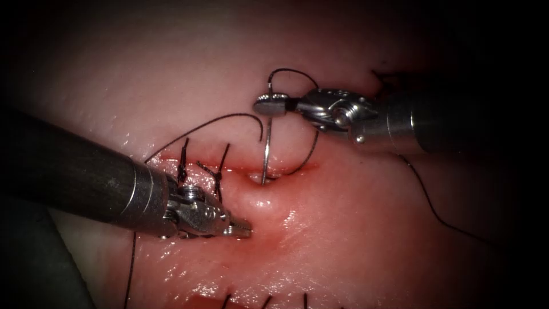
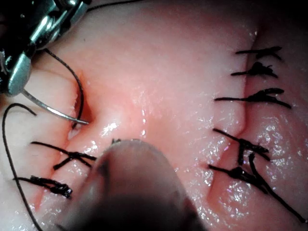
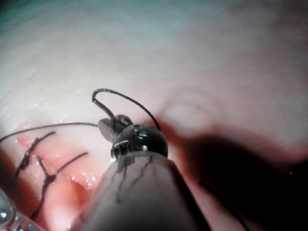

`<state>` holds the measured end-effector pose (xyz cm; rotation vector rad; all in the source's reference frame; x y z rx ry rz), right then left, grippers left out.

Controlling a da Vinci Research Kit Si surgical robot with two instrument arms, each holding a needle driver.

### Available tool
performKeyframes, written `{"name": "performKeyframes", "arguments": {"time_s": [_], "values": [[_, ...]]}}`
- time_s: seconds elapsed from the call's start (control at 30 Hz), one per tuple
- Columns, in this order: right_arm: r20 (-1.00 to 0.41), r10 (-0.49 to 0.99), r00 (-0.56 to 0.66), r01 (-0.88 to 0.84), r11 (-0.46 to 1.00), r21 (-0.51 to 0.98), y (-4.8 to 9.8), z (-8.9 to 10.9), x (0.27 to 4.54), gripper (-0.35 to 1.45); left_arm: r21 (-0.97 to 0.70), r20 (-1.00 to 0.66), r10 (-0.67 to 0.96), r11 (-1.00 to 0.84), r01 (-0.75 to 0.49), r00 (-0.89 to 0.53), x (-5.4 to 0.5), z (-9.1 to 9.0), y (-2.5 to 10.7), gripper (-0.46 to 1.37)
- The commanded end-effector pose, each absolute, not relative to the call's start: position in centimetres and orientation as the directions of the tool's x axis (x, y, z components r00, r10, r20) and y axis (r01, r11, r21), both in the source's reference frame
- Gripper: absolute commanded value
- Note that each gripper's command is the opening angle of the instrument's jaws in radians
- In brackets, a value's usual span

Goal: Wound Closure
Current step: Use the right gripper to throw the needle through the bottom of the wound

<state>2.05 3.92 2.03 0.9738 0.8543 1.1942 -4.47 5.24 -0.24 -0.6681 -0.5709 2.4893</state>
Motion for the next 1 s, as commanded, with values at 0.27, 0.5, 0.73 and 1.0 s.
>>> {"name": "performKeyframes", "arguments": {"time_s": [0.27, 0.5, 0.73, 1.0], "values": [[0.116, 0.977, 0.182, -0.328, -0.051, 0.943, 3.75, 1.92, 2.12, -0.35, -0.512, -0.345, 0.555, -0.787, -0.344, -0.757, -4.47, -0.24, 5.26, -0.35], [0.182, 0.967, 0.176, -0.284, -0.127, 0.950, 3.60, 1.85, 2.17, -0.35, -0.512, -0.345, 0.555, -0.787, -0.343, -0.757, -4.47, -0.24, 5.27, -0.35], [0.259, 0.948, 0.184, -0.284, -0.201, 0.938, 3.39, 1.76, 2.26, -0.35, -0.514, -0.345, 0.555, -0.787, -0.343, -0.757, -4.47, -0.24, 5.28, -0.35], [0.394, 0.905, 0.159, -0.342, -0.324, 0.882, 3.21, 1.72, 2.31, -0.35, -0.516, -0.343, 0.559, -0.784, -0.347, -0.755, -4.47, -0.24, 5.28, -0.35]]}}
